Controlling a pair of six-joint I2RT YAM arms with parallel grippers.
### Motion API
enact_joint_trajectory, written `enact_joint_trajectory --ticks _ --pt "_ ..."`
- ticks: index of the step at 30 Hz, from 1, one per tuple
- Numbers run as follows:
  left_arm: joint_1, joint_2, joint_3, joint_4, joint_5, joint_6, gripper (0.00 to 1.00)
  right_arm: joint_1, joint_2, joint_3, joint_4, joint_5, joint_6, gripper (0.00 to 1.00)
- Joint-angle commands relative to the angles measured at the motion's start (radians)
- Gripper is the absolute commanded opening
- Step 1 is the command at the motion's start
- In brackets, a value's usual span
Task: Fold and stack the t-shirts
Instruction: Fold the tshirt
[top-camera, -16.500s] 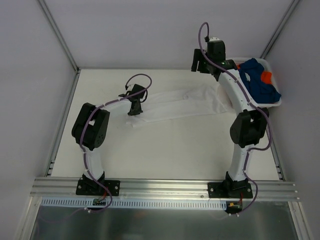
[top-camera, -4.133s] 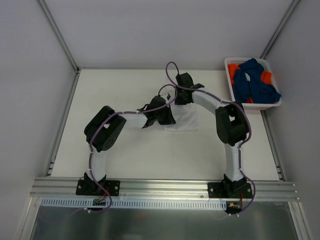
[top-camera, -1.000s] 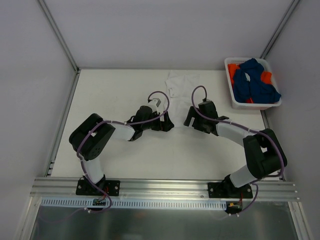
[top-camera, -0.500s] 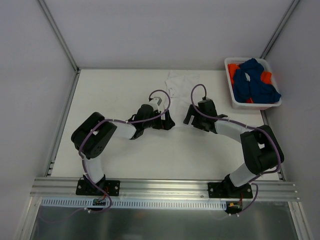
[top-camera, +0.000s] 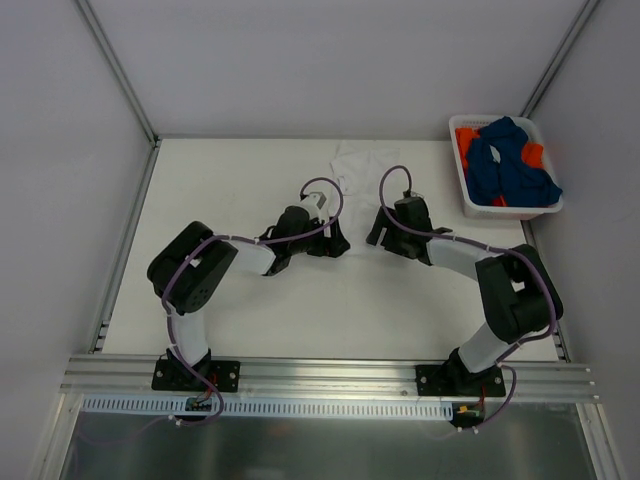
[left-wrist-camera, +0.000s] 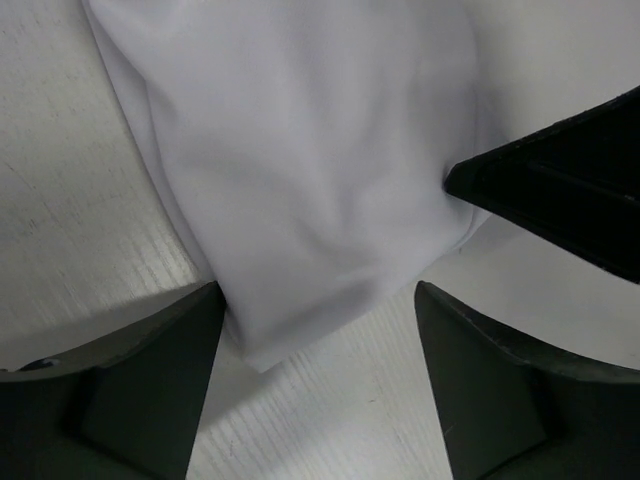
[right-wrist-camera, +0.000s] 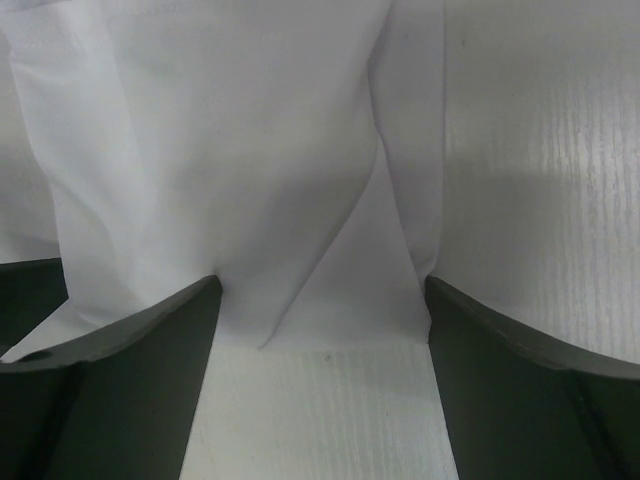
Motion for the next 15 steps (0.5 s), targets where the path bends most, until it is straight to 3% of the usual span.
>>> enact_joint_trajectory --ticks 1,2,6,8,9,12,15 --pt "0.014 0.037 0.027 -0.063 0.003 0.018 0.74 -0.004 0.033 0.017 0.001 0.0 0.004 0.78" --pt "0.012 0.04 0.041 -0.075 0.002 0.021 0.6 -0.005 0.033 0.018 0.001 -0.003 0.004 0.74" --pt "0.014 0.049 0.061 -0.104 -0.003 0.026 0.31 -0.005 0.033 0.017 -0.001 -0.006 0.003 0.61" --pt "0.016 0.049 0.065 -0.115 -0.006 0.029 0.22 -0.005 0.029 0.014 -0.005 -0.007 0.003 0.46" --pt "0.016 0.052 0.067 -0.118 -0.007 0.03 0.14 -0.004 0.026 0.009 -0.007 -0.009 0.003 0.33" --pt "0.016 0.051 0.071 -0.138 -0.01 0.032 0.0 -0.004 0.023 0.003 -0.01 -0.013 0.004 0.17" --pt "0.014 0.04 0.062 -0.144 -0.012 0.035 0.0 0.002 0.013 -0.003 -0.022 -0.015 -0.004 0.06"
